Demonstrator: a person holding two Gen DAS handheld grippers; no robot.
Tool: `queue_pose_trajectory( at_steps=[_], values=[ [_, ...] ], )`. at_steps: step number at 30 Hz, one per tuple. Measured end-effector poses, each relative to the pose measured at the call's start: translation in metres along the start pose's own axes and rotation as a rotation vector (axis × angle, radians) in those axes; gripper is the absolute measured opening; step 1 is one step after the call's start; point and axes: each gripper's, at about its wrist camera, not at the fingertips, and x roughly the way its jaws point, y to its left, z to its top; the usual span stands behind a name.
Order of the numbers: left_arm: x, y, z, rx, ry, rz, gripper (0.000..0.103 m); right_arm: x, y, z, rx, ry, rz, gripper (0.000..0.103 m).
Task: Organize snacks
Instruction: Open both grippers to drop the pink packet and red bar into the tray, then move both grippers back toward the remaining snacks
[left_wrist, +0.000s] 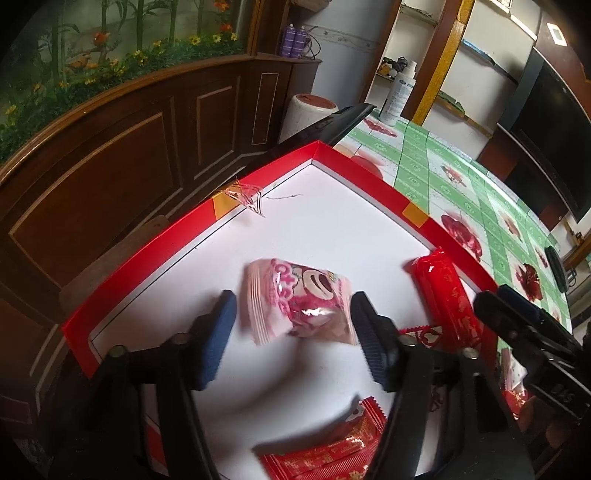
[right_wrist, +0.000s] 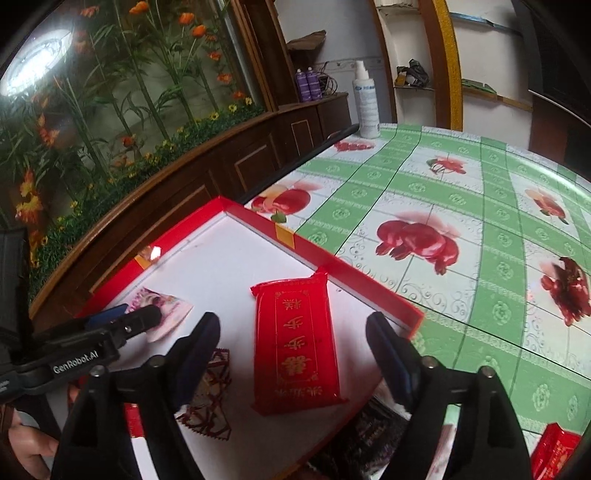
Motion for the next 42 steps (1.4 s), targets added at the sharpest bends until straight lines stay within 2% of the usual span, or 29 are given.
queue_pose_trajectory(
  at_steps=[2,4,15,26,32,36,42],
  values=[
    [-0.003,-0.001,-0.001,0.007,0.001,0.005,0.066,-0.010,-0.002,0.001,0.022,-0.012,0.002,0.099],
    [-0.008,-0.003,-0.002,0.019,-0.003,0.008,0.066,-0.018,-0.005,0.001,0.049,-0.014,0.021,0.102],
    [-0.031,-0.014,-0.009,0.053,-0.019,-0.022,0.066,-0.061,-0.031,-0.013,0.135,-0.029,0.014,0.103],
    [-0.051,-0.034,-0.021,0.109,-0.009,-0.076,0.066,-0.085,-0.076,-0.035,0.239,-0.012,-0.057,0.103],
    [-0.058,-0.053,-0.027,0.161,-0.007,-0.099,0.066,-0.104,-0.088,-0.045,0.250,-0.033,-0.067,0.103],
    [-0.060,-0.063,-0.032,0.193,0.002,-0.111,0.066,-0.112,-0.104,-0.055,0.253,-0.025,-0.107,0.103],
    [-0.061,-0.083,-0.041,0.235,0.015,-0.131,0.066,-0.133,-0.132,-0.063,0.317,-0.058,-0.137,0.103]
  ],
)
